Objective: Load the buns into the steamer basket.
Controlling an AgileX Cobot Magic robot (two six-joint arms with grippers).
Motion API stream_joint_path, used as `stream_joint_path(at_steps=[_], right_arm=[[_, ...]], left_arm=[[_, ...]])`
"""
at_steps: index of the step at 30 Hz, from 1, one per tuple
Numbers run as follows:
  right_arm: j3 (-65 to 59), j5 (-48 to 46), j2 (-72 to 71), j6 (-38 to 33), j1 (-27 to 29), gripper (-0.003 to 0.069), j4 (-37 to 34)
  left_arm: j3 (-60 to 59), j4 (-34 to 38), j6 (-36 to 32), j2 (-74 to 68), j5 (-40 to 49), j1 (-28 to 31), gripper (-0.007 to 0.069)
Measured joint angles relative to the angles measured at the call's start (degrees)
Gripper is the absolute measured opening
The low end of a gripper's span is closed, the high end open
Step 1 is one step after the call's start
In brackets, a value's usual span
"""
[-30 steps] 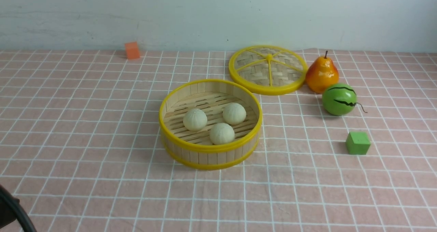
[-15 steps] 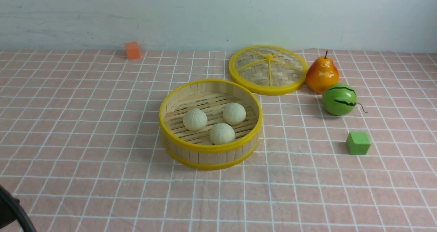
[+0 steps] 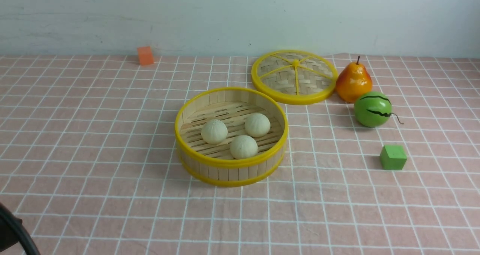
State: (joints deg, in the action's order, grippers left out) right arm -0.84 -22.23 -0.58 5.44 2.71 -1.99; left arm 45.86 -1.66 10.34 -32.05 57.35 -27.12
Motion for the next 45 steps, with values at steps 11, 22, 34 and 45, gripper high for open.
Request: stream_joint_path(at_steps=[11,22,34,45], right_arm=[[0.0,0.0,0.0,0.0,0.0,0.0001,0.0],[0.0,0.0,0.0,0.0,0.0,0.0008,0.0],[0.0,0.0,0.0,0.1,0.0,0.0015,0.0],[0.0,0.0,0.0,0.1,0.0,0.0033,0.0]], left_arm=[[-16.9,-2.7,5.3,11.1,-24.4,0.2,0.0029],[-39.9,1.7,6.3,25.4,-58.4,18.8,-0.0013],[-47.5,2.2,5.4,32.6,-43.6,24.6,-0.0013],[-47.7,2.1,3.3,32.6,-36.1,24.6,-0.0013]])
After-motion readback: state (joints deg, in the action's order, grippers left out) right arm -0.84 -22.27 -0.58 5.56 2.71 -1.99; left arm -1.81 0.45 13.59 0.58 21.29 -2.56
